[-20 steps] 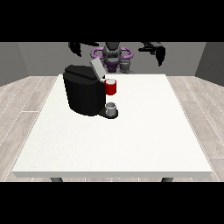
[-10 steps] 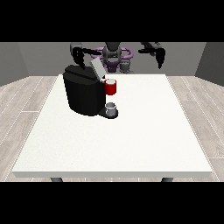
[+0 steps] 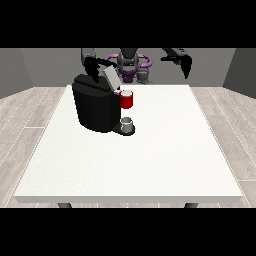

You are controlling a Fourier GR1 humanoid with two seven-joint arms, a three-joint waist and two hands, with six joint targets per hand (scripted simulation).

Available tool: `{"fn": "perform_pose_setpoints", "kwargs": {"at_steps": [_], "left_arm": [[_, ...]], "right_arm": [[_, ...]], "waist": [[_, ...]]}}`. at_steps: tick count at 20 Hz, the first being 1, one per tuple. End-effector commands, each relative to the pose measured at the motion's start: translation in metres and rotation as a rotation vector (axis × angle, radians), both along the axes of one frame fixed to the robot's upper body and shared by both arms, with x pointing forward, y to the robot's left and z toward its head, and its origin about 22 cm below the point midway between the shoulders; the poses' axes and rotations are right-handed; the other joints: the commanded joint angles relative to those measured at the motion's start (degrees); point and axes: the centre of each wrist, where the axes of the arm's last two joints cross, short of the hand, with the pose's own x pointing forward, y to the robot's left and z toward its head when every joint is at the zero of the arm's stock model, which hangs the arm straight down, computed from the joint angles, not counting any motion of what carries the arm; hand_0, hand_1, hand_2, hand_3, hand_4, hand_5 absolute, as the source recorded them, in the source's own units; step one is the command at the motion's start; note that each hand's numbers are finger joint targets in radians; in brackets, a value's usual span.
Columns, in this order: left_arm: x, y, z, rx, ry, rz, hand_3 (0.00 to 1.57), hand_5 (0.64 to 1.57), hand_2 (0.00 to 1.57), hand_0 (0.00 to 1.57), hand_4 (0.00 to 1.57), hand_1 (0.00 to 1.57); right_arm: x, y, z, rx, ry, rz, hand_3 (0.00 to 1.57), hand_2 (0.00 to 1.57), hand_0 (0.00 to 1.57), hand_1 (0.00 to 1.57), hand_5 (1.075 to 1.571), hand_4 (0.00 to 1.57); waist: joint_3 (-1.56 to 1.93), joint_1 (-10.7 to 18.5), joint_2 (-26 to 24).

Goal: Insert the coffee pod into the coffee machine and close the lid

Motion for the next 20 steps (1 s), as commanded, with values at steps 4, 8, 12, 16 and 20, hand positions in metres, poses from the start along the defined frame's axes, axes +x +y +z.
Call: {"fn": "perform_pose_setpoints", "kwargs": {"at_steps": [4,8,12,16,20], "left_arm": [[-0.003,-0.008,0.011,0.027,-0.020,-0.021,0.00,1.571,0.00,0.00,0.00,0.00],[-0.003,0.010,0.004,0.042,-0.027,0.031,0.00,1.571,0.00,0.00,0.00,0.00],[0.009,-0.009,0.015,0.028,-0.012,0.014,0.00,1.571,0.00,0.00,0.00,0.00],[0.004,0.015,0.004,0.013,-0.037,0.036,0.00,1.571,0.00,0.00,0.00,0.00],[-0.005,-0.017,-0.005,0.024,-0.010,0.008,0.00,1.571,0.00,0.00,0.14,0.00]], "right_arm": [[0.019,-0.002,0.010,-0.013,-0.013,-0.009,0.00,0.00,0.00,0.00,1.571,0.04],[0.019,0.020,0.013,-0.014,-0.014,0.037,0.00,0.00,0.00,0.00,1.571,0.00],[0.023,0.042,0.010,-0.035,-0.023,0.061,0.00,0.00,0.00,0.00,1.571,0.00],[0.032,0.044,0.035,-0.038,-0.050,0.061,0.00,0.00,0.00,0.00,1.571,0.00],[0.030,0.043,0.022,-0.059,-0.034,0.063,0.00,0.00,0.00,0.00,1.571,0.11]], "waist": [[0.13,1.41,2.22],[0.12,-0.27,2.24],[0.13,0.34,3.14],[0.11,0.90,4.15],[0.13,1.42,2.25]]}}
